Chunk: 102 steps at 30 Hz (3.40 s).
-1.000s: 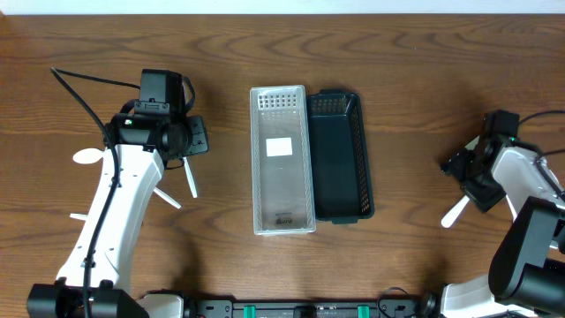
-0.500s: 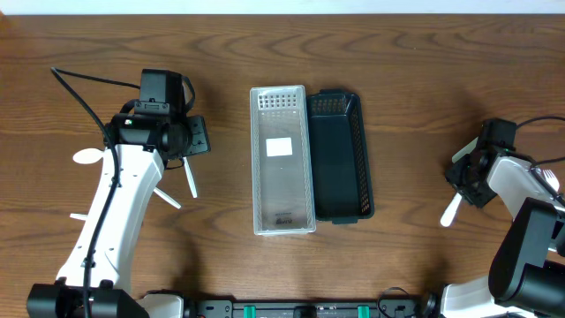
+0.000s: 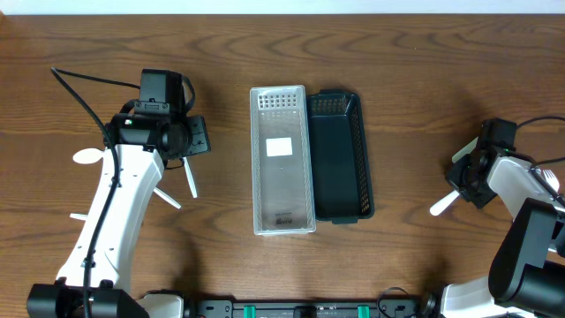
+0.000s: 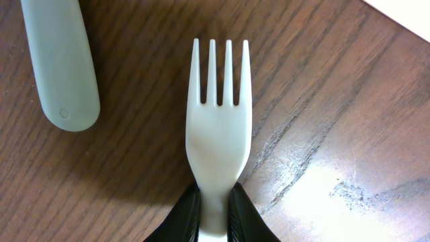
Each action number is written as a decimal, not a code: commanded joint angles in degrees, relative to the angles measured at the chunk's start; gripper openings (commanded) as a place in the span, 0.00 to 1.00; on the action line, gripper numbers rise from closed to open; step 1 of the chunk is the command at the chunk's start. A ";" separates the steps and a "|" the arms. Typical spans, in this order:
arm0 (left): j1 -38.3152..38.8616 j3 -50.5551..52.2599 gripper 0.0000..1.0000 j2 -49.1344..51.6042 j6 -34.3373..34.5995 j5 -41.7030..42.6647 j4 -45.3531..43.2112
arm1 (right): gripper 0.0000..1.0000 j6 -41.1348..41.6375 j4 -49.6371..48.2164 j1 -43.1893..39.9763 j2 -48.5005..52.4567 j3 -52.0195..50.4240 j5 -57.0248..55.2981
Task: Pack container
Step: 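Move right gripper to the white fork and grasp it, then carry the fork with right gripper and drop it into black caddy, then grasp the second white fork on the right with right gripper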
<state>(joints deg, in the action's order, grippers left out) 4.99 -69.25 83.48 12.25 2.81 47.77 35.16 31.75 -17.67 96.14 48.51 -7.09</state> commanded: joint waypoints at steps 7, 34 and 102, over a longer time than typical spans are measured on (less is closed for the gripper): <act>0.13 -1.16 0.55 0.09 0.28 -0.48 0.15 | 0.01 -3.93 3.91 3.19 -4.37 3.15 1.18; 0.13 -1.16 0.55 0.09 0.28 -0.48 0.20 | 0.07 -11.87 12.11 45.40 3.34 23.04 1.79; 0.13 -1.16 0.56 0.11 0.26 -0.48 0.20 | 0.34 -8.66 11.30 -4.28 27.15 37.05 4.13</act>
<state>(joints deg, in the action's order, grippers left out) 4.99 -69.25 83.48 12.23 2.81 47.77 26.41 42.83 -21.96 122.32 86.11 -2.81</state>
